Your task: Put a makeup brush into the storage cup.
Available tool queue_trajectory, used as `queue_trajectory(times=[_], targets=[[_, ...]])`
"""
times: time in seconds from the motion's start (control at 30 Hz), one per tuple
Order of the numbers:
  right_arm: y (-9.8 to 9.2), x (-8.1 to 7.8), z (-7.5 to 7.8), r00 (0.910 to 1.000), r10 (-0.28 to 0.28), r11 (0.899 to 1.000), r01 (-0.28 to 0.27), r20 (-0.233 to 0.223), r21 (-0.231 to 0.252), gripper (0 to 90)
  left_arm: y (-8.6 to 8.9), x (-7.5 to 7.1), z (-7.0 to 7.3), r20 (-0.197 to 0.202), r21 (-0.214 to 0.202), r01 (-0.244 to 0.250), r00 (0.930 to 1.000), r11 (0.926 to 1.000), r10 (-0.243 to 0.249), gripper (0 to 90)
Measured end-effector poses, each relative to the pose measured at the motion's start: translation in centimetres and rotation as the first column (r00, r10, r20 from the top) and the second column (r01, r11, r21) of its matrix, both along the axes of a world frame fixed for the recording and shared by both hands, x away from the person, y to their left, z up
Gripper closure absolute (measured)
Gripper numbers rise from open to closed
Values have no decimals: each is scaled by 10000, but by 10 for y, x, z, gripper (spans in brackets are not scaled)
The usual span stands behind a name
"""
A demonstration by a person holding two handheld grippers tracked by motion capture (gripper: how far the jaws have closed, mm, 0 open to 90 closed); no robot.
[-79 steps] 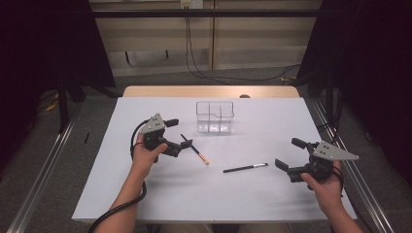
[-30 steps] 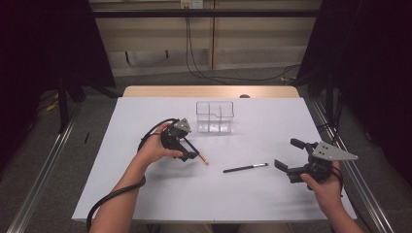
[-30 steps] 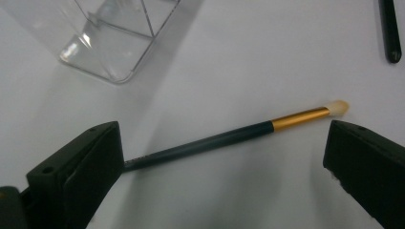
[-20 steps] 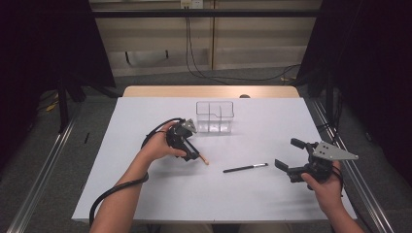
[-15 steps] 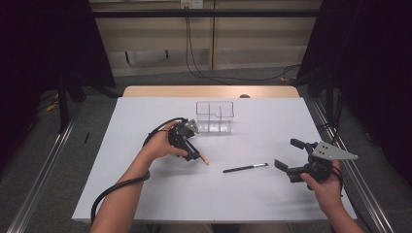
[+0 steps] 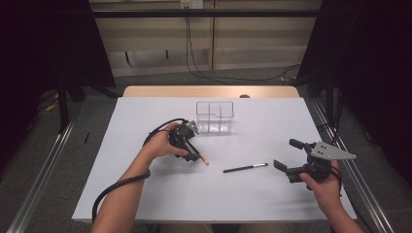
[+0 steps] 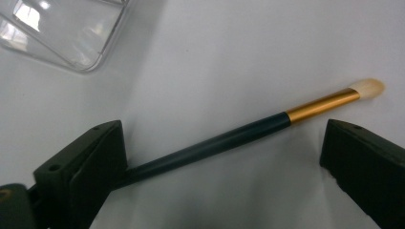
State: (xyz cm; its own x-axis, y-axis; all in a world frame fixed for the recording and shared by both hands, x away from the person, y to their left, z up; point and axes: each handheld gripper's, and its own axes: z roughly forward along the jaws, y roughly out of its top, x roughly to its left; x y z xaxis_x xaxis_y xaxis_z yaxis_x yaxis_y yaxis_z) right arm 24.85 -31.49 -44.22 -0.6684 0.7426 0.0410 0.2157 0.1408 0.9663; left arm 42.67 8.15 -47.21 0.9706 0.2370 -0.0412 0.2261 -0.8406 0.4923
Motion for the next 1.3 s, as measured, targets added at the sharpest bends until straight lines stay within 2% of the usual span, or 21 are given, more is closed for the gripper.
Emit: queue_trajectory(times=[0.07,0.2,0.23,0.3,0.33,0.37,0.4,0.43,0.53,0.7,0.87,1.17,1.23,1.3], targets=[[0,0,0,10000,4,10000,-4,2,-9,3,0,1,3,-51,211,100,9999,9997,-99,70],[1,0,0,10000,21,10000,-21,34,-40,4,1,0,6,-127,288,104,9999,9995,-100,138],[0,-1,1,10000,22,10000,-21,54,-70,6,1,-1,8,-147,399,145,9998,9991,-139,218],[0,-1,1,10000,23,10000,-23,33,-75,6,2,-2,10,-179,528,270,9995,9982,-261,248],[0,-1,0,10000,-6,10000,6,19,-53,6,2,-3,12,-226,641,307,9993,9975,-293,328],[0,-1,0,10000,-6,10000,6,19,-53,6,2,-3,12,-226,641,307,9993,9975,-293,362],[0,-1,0,10000,-5,10000,5,18,-55,6,2,-4,14,-296,711,342,9990,9969,-321,362],[0,-1,1,10000,9,10000,-8,62,-72,7,3,-4,14,-316,736,376,9989,9966,-353,432],[0,-2,1,10000,-12,10000,12,80,-68,8,6,-7,17,-378,904,335,9988,9953,-302,562],[0,-1,1,10000,-3,9999,4,74,-101,8,10,-9,18,-483,926,339,9984,9951,-295,674],[1,-1,1,10000,35,9999,-34,73,-148,9,12,-9,20,-740,1203,526,9963,9913,-439,795],[1,0,0,10000,34,9999,-33,47,-158,9,14,-7,20,-1115,1050,489,9931,9933,-371,780],[2,0,0,10000,41,9999,-40,66,-160,9,12,-6,21,-1257,1384,414,9918,9895,-239,781],[2,0,0,10000,57,9998,-56,72,-187,9,11,-6,22,-1296,1471,332,9915,9886,-140,784]])
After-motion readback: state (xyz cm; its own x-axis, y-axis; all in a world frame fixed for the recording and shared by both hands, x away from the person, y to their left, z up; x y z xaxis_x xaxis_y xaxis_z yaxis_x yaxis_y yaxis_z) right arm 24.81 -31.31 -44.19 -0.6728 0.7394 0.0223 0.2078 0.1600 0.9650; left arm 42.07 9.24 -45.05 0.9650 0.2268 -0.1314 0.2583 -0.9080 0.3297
